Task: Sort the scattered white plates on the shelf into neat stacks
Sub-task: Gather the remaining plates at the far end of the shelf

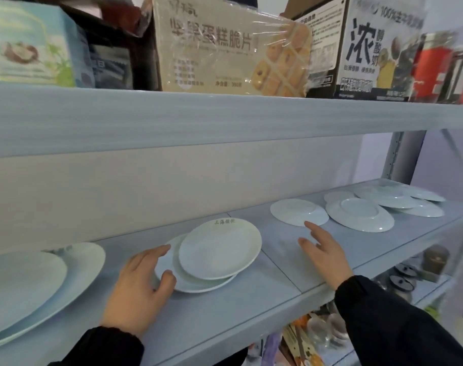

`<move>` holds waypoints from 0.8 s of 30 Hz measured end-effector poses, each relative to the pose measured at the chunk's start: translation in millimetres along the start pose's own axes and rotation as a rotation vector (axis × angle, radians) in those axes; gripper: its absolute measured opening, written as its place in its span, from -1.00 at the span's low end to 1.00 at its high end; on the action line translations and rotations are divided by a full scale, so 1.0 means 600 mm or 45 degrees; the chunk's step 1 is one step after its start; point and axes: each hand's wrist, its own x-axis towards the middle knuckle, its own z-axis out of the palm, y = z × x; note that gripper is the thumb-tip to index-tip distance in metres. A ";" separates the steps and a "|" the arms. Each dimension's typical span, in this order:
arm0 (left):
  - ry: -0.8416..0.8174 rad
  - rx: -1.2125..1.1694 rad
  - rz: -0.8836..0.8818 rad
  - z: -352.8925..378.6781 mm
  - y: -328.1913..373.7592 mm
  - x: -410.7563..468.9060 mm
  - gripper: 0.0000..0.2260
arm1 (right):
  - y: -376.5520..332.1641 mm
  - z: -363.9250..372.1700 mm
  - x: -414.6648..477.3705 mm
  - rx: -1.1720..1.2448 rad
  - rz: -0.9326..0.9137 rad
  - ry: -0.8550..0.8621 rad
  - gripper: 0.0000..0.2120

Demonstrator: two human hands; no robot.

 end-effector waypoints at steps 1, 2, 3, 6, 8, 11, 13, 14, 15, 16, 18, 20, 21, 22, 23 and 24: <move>0.006 0.012 0.005 -0.002 0.000 0.001 -0.62 | 0.013 -0.021 0.007 -0.080 -0.020 -0.006 -0.49; 0.013 0.022 0.006 -0.003 -0.001 0.002 -0.62 | 0.026 -0.041 0.013 -0.151 -0.034 -0.018 -0.48; 0.016 0.032 0.006 -0.005 0.000 0.003 -0.61 | 0.037 -0.062 0.020 -0.212 -0.046 -0.032 -0.47; -0.009 0.089 0.029 -0.006 0.003 0.006 -0.52 | 0.068 -0.115 0.046 -0.355 -0.071 -0.060 -0.45; -0.010 0.158 0.000 -0.004 0.012 0.006 -0.48 | 0.087 -0.143 0.069 -0.400 -0.066 -0.072 -0.43; 0.070 0.252 -0.035 -0.003 0.041 0.003 -0.48 | 0.115 -0.170 0.105 -0.437 -0.076 -0.094 -0.41; 0.140 0.265 -0.007 0.004 0.078 0.000 -0.50 | 0.131 -0.179 0.124 -0.463 -0.106 -0.112 -0.41; 0.168 0.252 0.035 0.013 0.101 0.001 -0.52 | 0.139 -0.180 0.131 -0.466 -0.125 -0.112 -0.40; 0.183 0.221 0.079 0.024 0.129 0.003 -0.53 | 0.145 -0.180 0.135 -0.463 -0.150 -0.104 -0.39; 0.195 0.179 0.121 0.042 0.158 0.006 -0.55 | 0.150 -0.179 0.138 -0.465 -0.185 -0.092 -0.38; 0.163 0.095 0.218 0.086 0.215 0.016 -0.60 | 0.159 -0.178 0.141 -0.486 -0.269 -0.079 -0.36; 0.070 0.056 0.321 0.139 0.268 0.035 -0.61 | 0.165 -0.179 0.144 -0.461 -0.289 -0.070 -0.35; 0.028 0.055 0.377 0.169 0.291 0.047 -0.61 | 0.167 -0.179 0.145 -0.445 -0.285 -0.066 -0.35; -0.011 0.057 0.420 0.200 0.312 0.062 -0.61 | 0.169 -0.178 0.146 -0.437 -0.280 -0.065 -0.33; -0.055 0.061 0.448 0.231 0.334 0.076 -0.61 | 0.171 -0.177 0.147 -0.439 -0.277 -0.070 -0.32; -0.103 0.064 0.454 0.262 0.356 0.092 -0.60 | 0.172 -0.177 0.147 -0.444 -0.271 -0.081 -0.31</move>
